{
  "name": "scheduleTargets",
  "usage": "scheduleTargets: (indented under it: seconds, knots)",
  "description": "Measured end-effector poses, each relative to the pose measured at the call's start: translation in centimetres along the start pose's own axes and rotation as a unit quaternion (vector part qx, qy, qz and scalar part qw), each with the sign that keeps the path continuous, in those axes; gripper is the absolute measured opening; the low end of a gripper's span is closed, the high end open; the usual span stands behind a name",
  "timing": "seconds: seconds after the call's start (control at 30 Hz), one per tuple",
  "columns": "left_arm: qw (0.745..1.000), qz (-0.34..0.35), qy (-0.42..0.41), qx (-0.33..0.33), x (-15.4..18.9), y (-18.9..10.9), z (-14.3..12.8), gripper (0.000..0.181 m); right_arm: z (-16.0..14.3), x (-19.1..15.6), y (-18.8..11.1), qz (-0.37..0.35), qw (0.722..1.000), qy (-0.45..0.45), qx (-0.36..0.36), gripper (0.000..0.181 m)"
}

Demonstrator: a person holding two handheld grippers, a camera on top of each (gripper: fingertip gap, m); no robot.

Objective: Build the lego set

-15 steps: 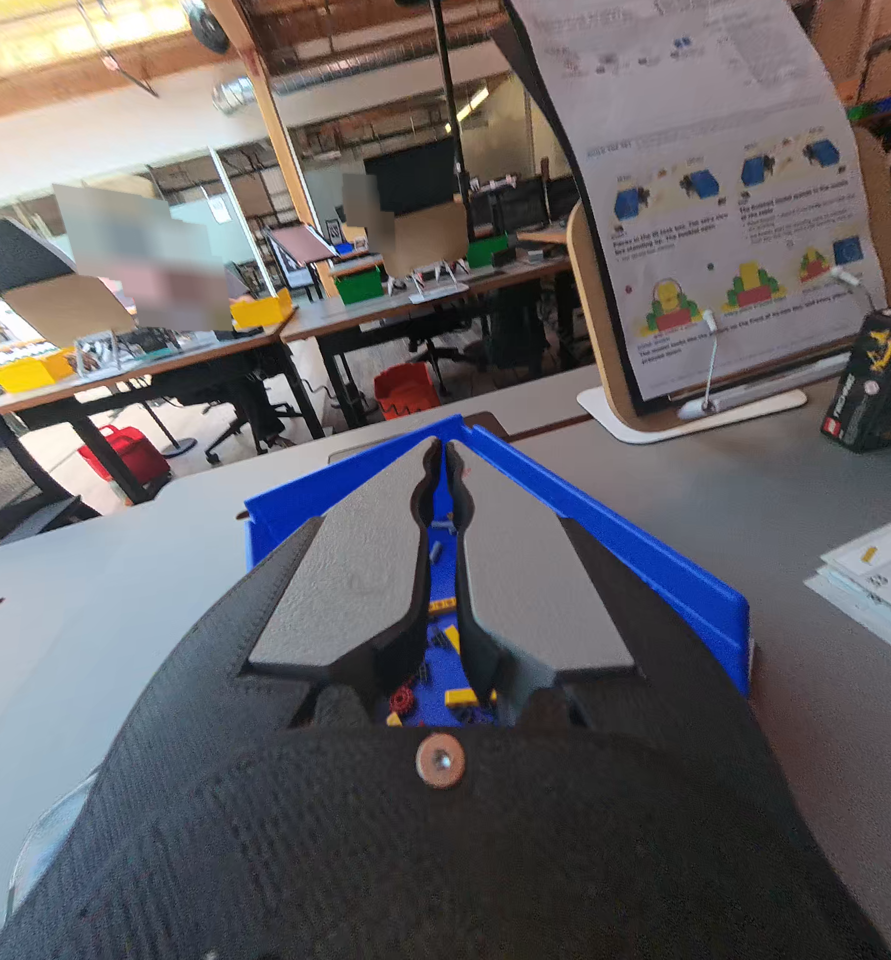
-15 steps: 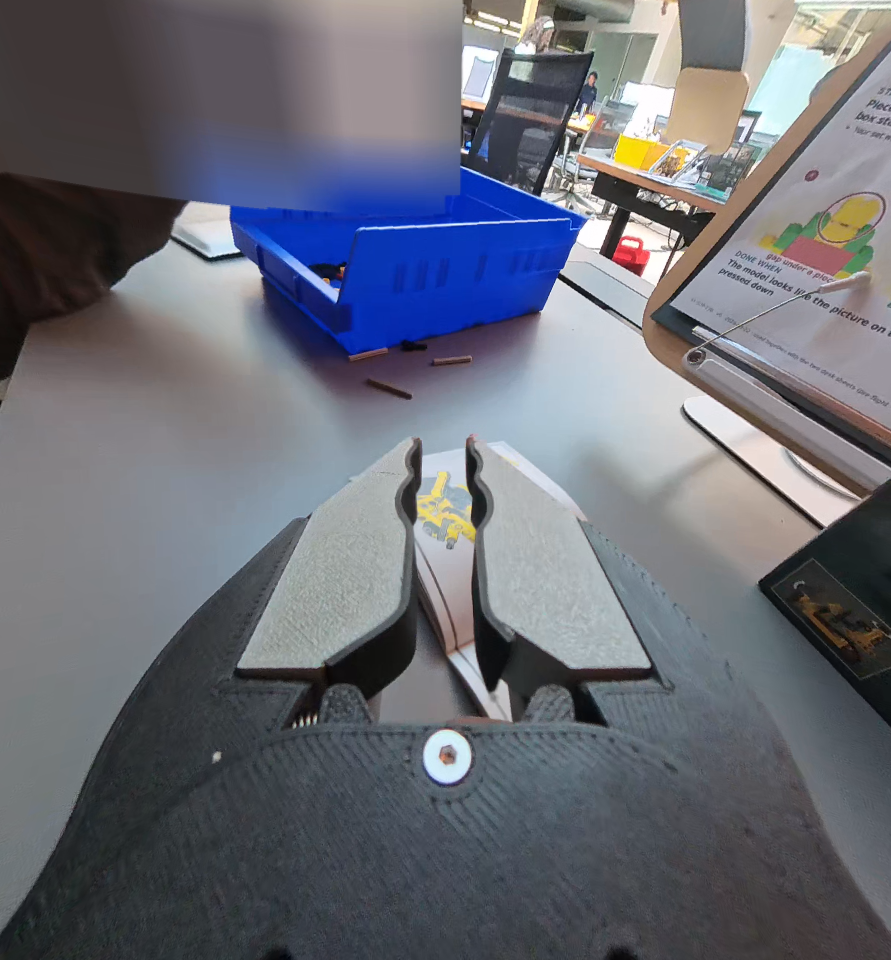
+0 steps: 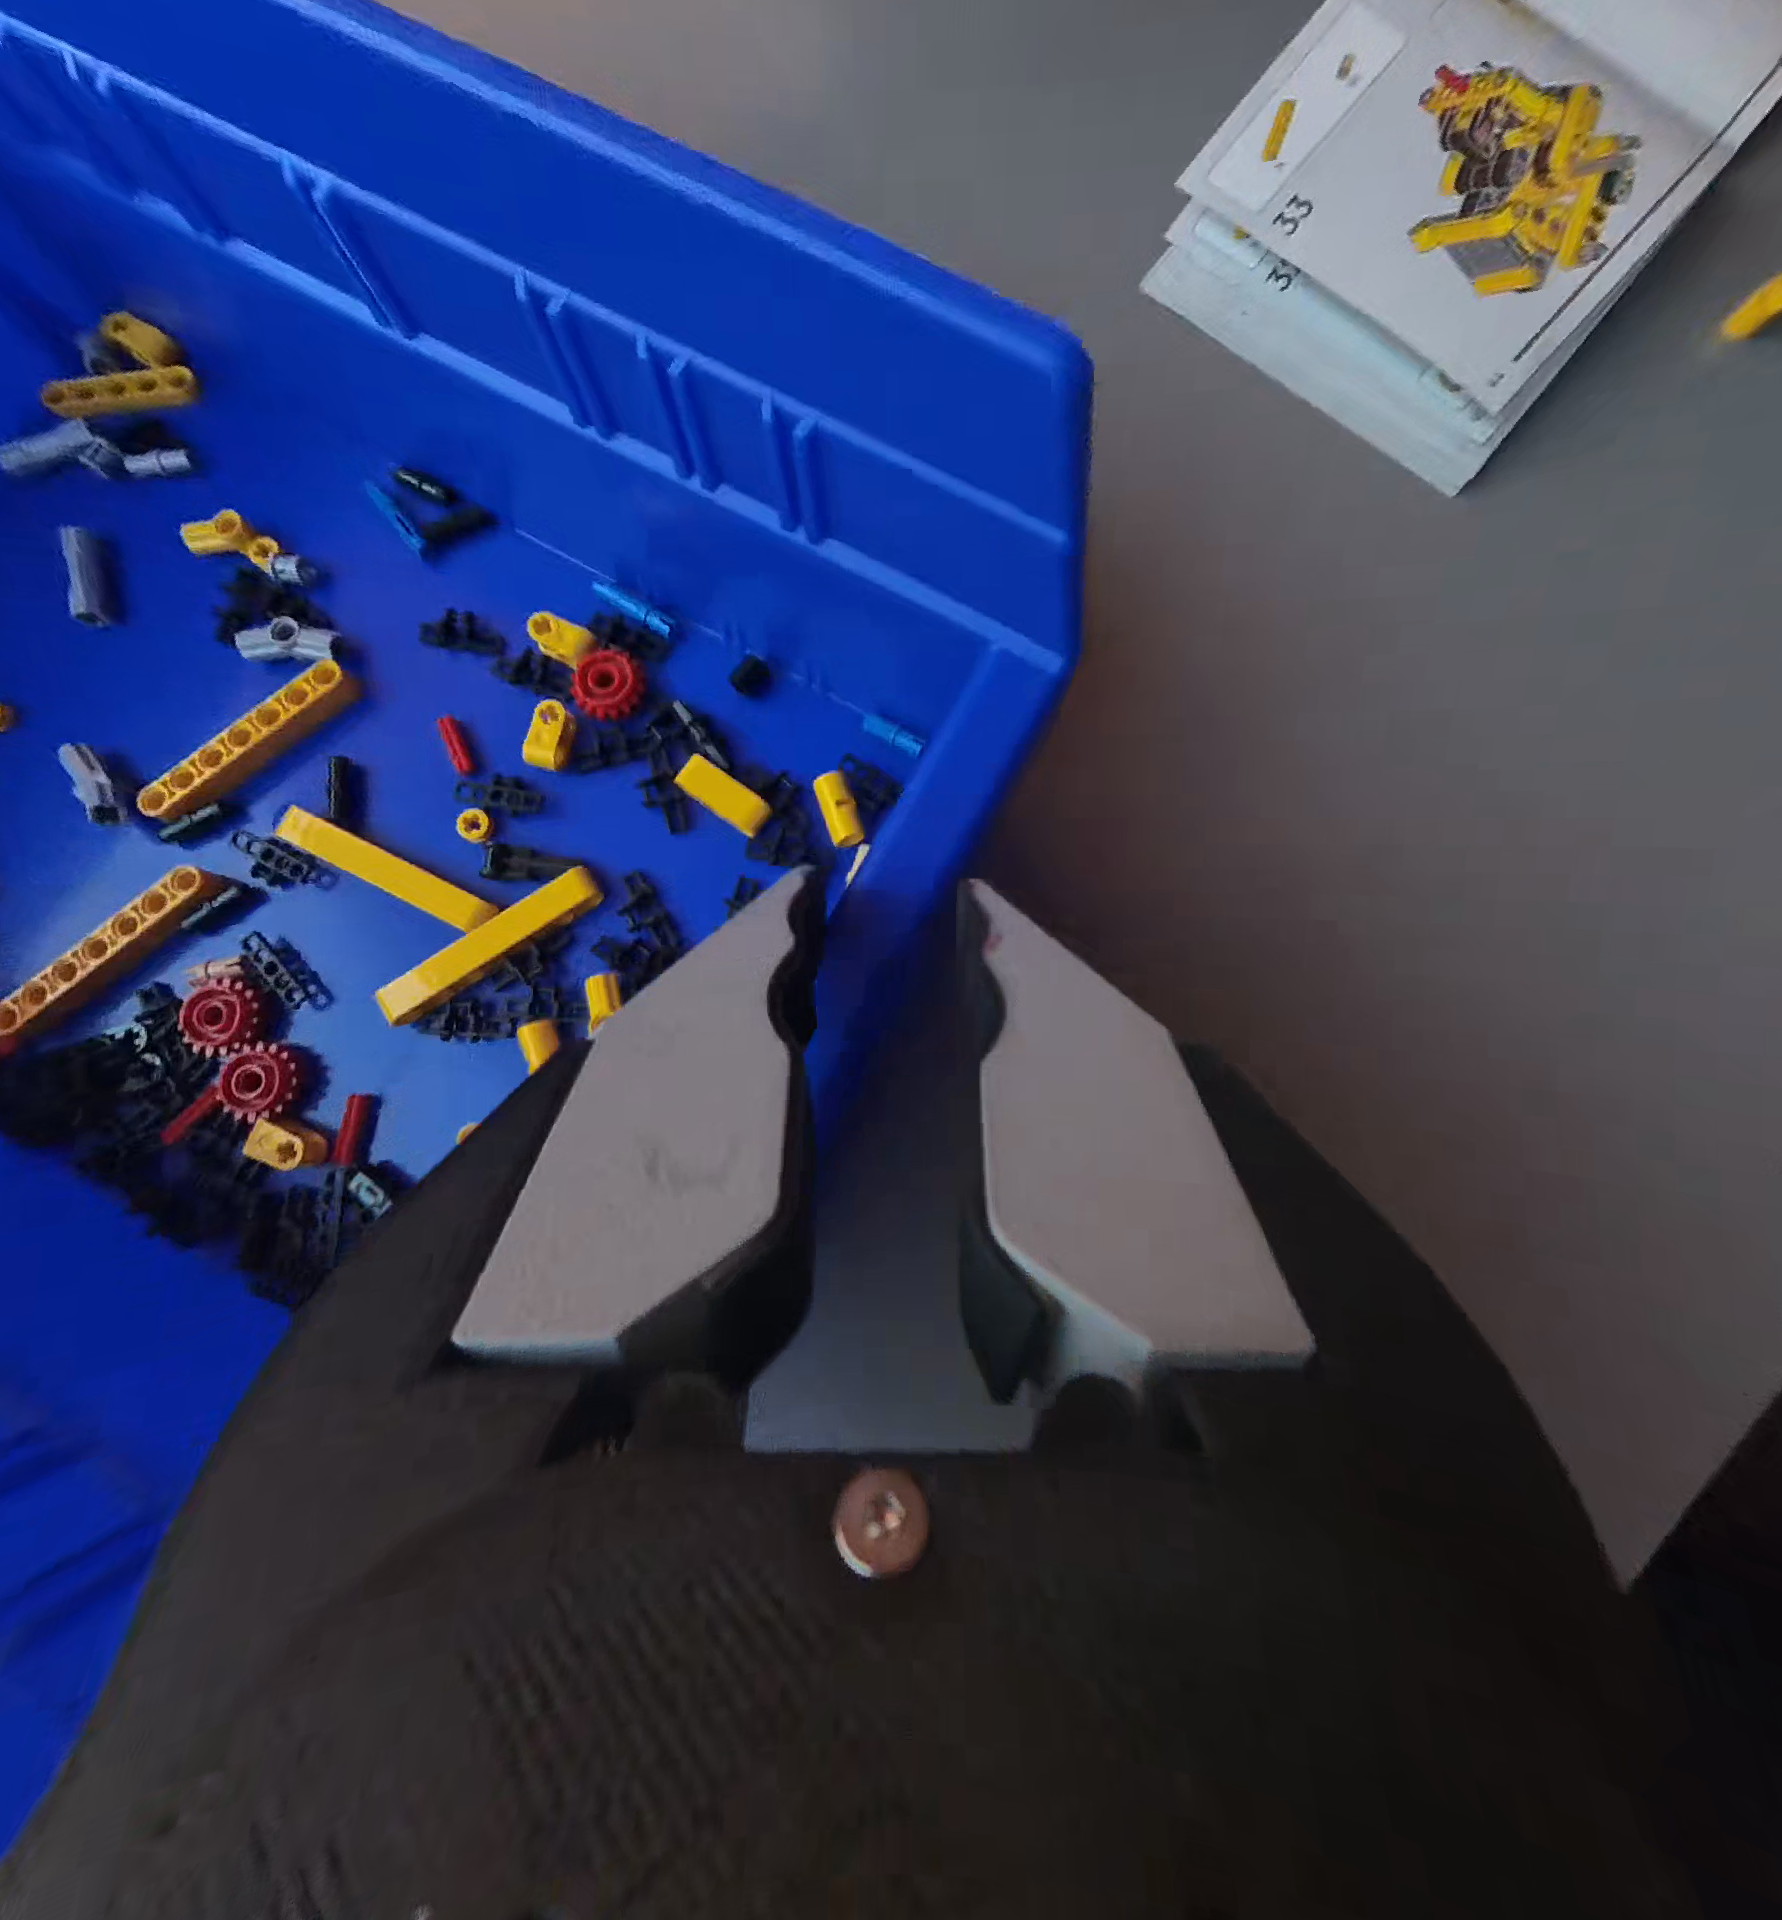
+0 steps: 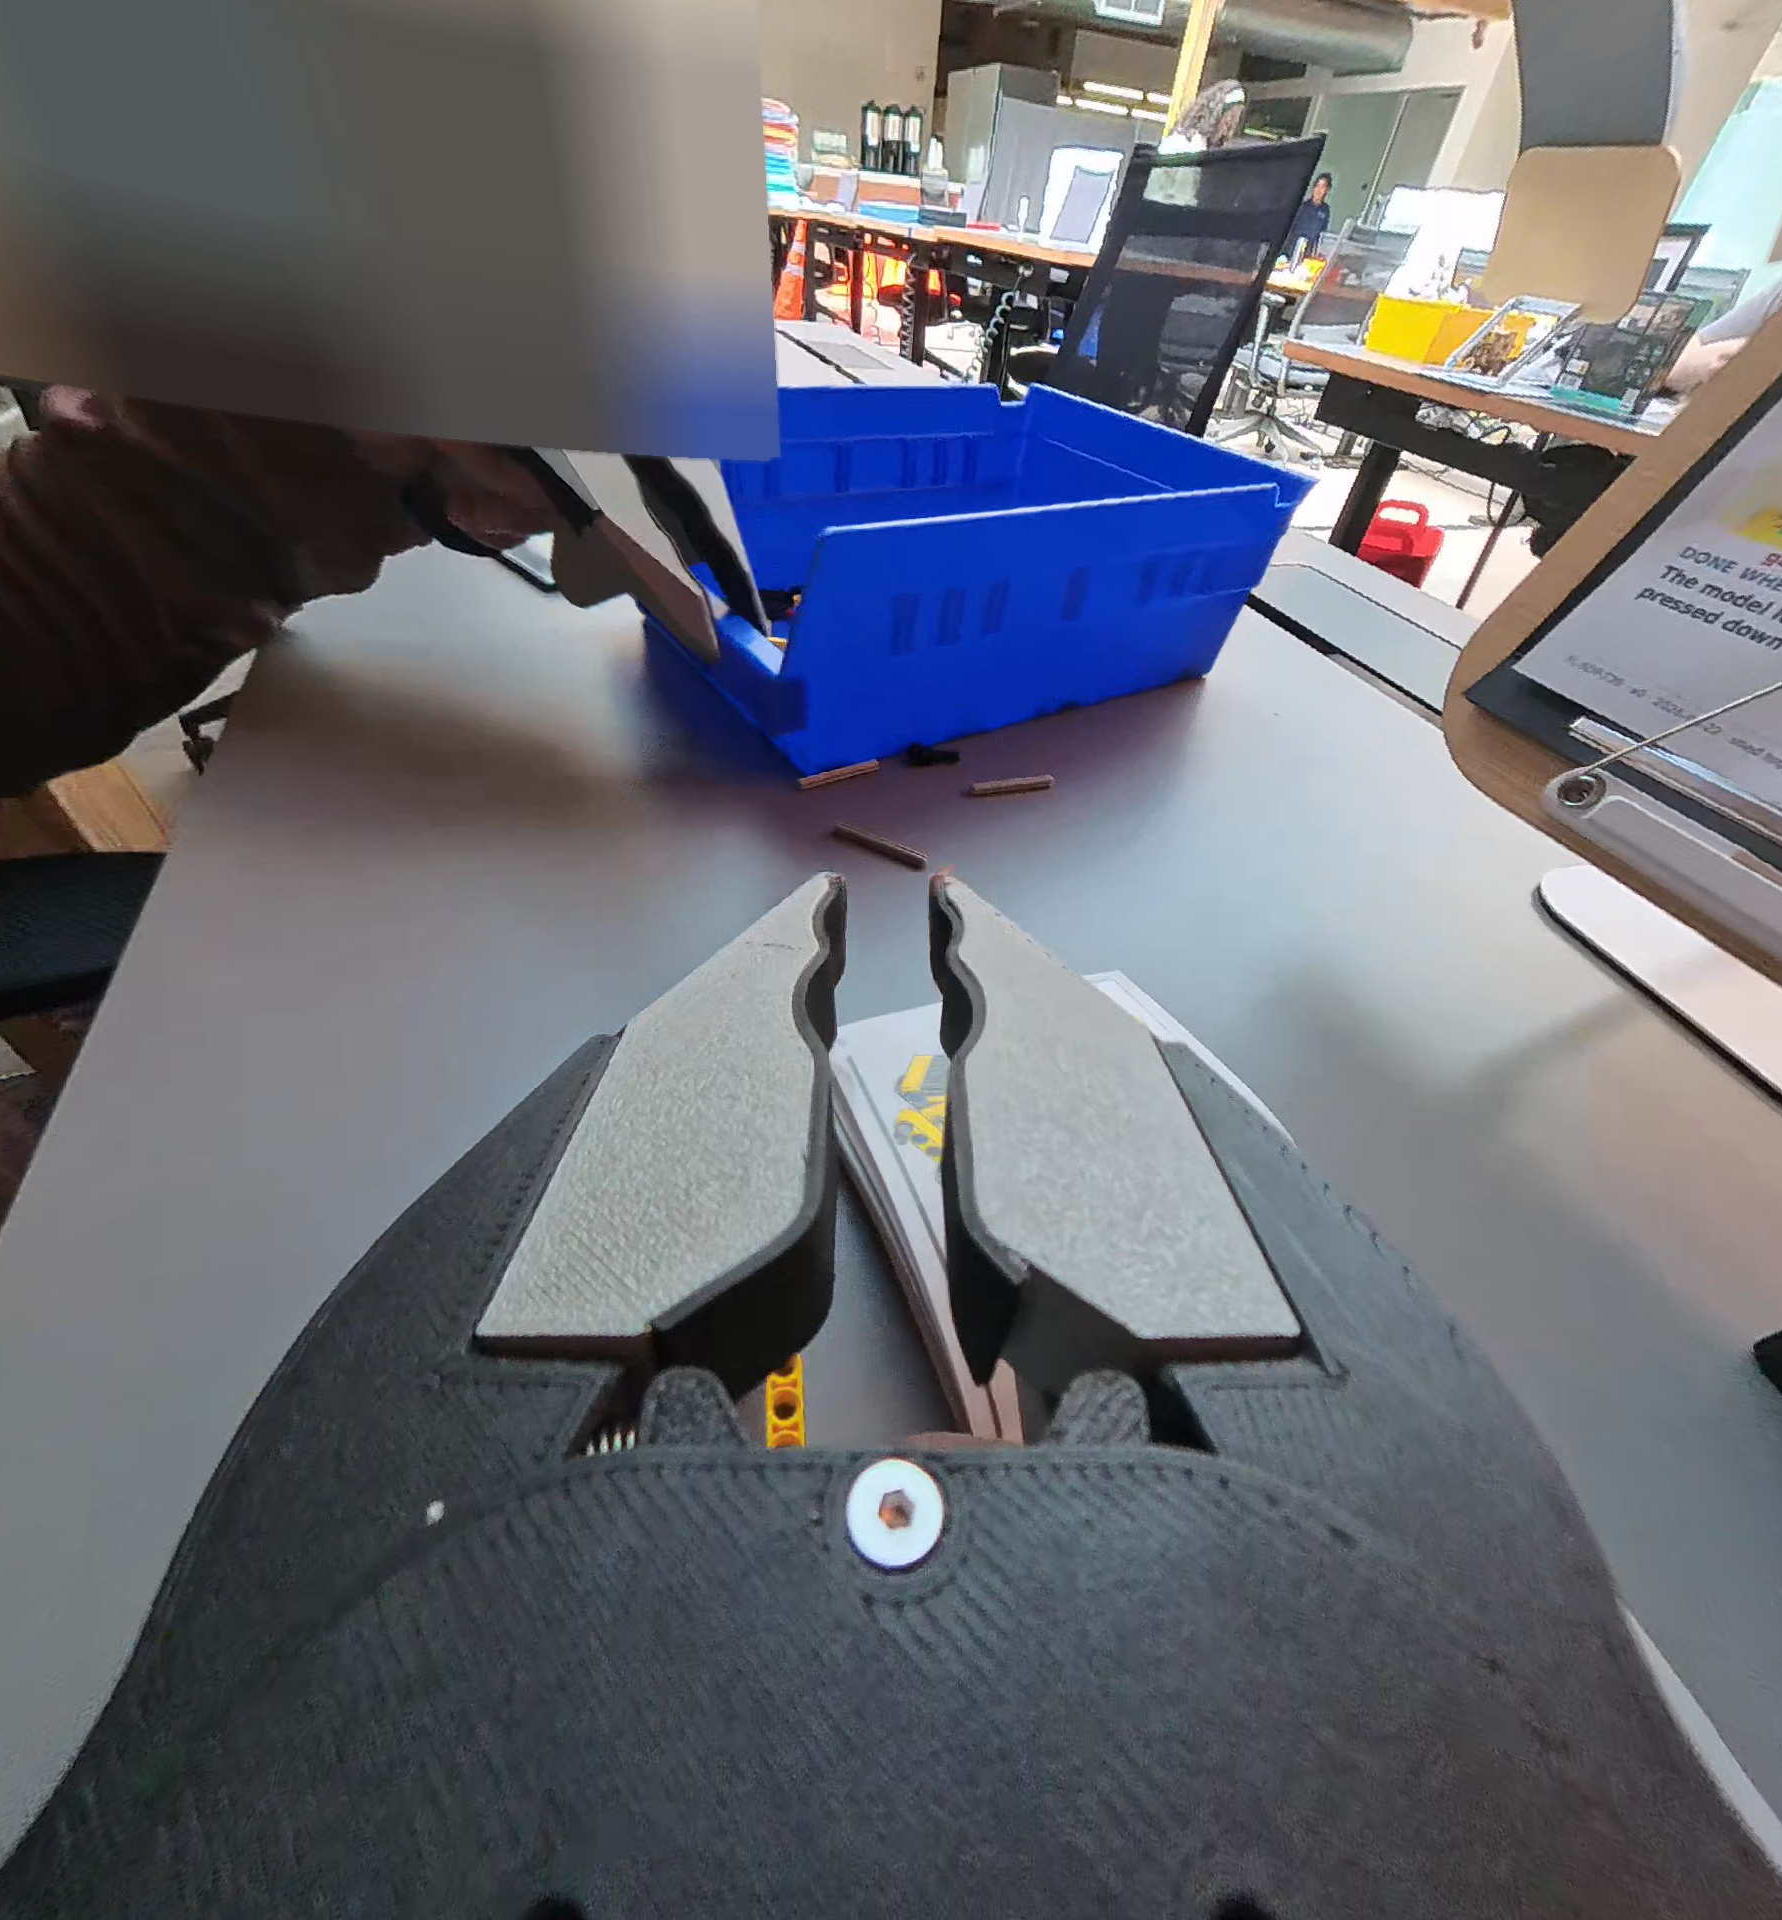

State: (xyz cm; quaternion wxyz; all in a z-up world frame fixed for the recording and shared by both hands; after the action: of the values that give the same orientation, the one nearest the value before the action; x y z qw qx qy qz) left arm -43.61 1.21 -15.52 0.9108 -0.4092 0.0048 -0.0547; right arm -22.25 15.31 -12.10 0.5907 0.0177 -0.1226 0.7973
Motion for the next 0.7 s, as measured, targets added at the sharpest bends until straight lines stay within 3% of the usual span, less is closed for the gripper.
scheduleTargets:
  seconds: [0.2,0.4,0.43,0.5,0.6,0.7]
  knots:
    - [0.999,-0.025,0.041,-0.01,0.1,-0.9,-0.8,0.022,0.7,-0.9,-0.2,0.01,1.0,-0.015,0.01,0.012]
    - [0.996,-0.076,0.053,-0.019,2.5,-2.6,-2.5,0.021,0.9,-1.0,-0.8,-0.001,0.999,-0.032,0.012,0.011]
    - [0.995,-0.088,0.038,-0.005,3.0,-3.2,-2.0,0.016,0.9,-1.0,-0.9,-0.002,0.999,-0.032,0.012,0.011]
    - [0.989,-0.124,0.013,0.085,4.0,-6.0,0.9,0.011,0.8,-0.8,-0.9,-0.004,1.0,-0.028,0.012,0.011]
    - [0.979,-0.024,0.004,0.202,0.3,-10.7,5.7,0.019,0.7,-0.7,-0.8,-0.002,1.0,-0.021,0.015,0.009]
    - [0.953,0.134,-0.022,0.27,-6.8,-13.8,9.1,0.017,1.2,-0.6,-0.8,0.003,0.999,-0.019,0.042,0.007]
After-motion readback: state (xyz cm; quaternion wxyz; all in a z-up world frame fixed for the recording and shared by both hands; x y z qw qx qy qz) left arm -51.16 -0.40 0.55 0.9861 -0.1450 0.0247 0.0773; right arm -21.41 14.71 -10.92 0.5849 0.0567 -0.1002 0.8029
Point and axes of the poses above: each gripper's, where its closed fingertips meet, y out along the fingers, z out of its top, x = y × z across the jaws, the point moved 3 cm from there along -y, back along the fingers, and after that the axes turned 5 degrees about -y, right-handed, at the moved point
